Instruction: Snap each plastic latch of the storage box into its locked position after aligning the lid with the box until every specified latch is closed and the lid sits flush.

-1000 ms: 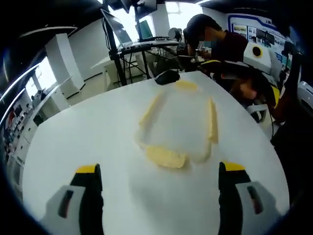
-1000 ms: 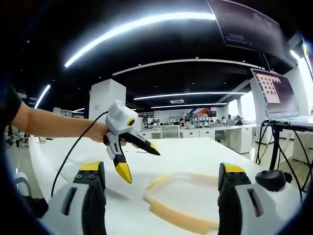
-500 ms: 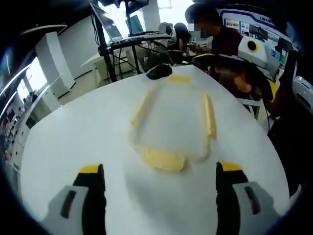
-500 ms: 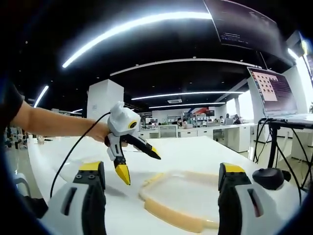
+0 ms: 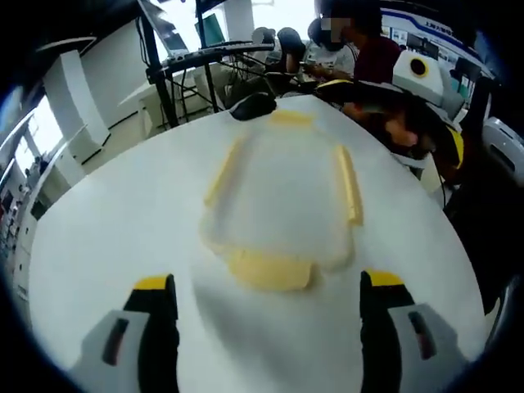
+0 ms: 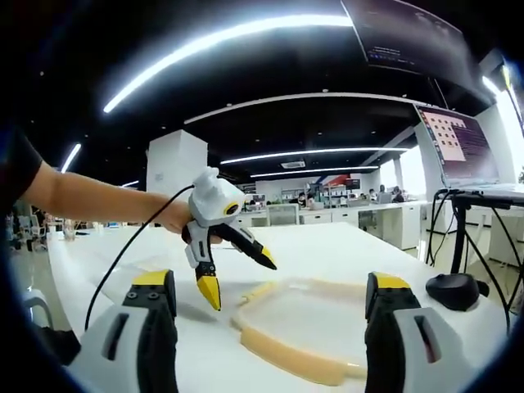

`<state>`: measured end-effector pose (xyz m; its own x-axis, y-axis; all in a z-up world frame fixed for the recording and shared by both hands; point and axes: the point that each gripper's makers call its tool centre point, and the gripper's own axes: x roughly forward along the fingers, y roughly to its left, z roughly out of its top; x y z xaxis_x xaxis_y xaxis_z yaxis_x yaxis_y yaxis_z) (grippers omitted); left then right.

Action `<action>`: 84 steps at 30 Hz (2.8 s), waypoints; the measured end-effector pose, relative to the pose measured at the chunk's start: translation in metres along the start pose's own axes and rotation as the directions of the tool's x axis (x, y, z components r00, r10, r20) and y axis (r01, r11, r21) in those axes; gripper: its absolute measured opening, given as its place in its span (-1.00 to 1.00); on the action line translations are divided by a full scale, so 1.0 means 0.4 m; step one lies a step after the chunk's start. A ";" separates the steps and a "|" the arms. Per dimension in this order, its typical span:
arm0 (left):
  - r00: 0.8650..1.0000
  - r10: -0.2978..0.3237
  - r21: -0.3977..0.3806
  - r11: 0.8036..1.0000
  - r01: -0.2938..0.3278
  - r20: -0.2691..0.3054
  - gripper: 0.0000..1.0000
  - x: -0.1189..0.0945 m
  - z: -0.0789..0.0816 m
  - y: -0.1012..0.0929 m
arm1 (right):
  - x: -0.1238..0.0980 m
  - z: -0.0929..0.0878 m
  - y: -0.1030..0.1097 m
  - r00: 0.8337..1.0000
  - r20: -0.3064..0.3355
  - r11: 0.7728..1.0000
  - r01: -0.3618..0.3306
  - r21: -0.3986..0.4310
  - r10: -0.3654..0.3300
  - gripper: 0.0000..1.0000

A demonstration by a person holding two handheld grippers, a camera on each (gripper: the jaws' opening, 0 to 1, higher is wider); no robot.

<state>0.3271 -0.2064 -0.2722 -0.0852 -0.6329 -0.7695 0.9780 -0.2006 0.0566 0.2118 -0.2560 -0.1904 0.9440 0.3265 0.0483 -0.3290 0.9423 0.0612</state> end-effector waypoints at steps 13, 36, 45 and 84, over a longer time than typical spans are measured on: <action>0.999 -0.048 0.024 0.999 0.048 -0.015 0.75 0.026 -0.005 -0.006 | 0.002 -0.010 -0.012 1.000 -0.005 1.000 0.006 0.008 -0.006 0.93; 0.996 -0.087 0.085 0.992 0.088 -0.018 0.60 0.038 0.004 -0.014 | 0.001 -0.024 -0.033 1.000 -0.011 1.000 0.018 0.022 -0.017 0.90; 0.996 -0.086 0.080 0.993 0.089 -0.031 0.57 0.041 0.002 -0.017 | 0.003 -0.033 -0.034 1.000 -0.018 1.000 0.015 0.028 -0.015 0.90; 0.990 -0.104 0.067 0.992 0.111 -0.099 0.23 0.042 0.000 -0.005 | -0.004 -0.039 -0.087 0.998 -0.023 0.998 0.062 0.018 -0.062 0.87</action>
<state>0.3236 -0.2166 -0.2854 -0.1670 -0.5317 -0.8303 0.9476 -0.3191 0.0137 0.2220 -0.2880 -0.2081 0.9629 0.2692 0.0210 -0.2700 0.9593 0.0824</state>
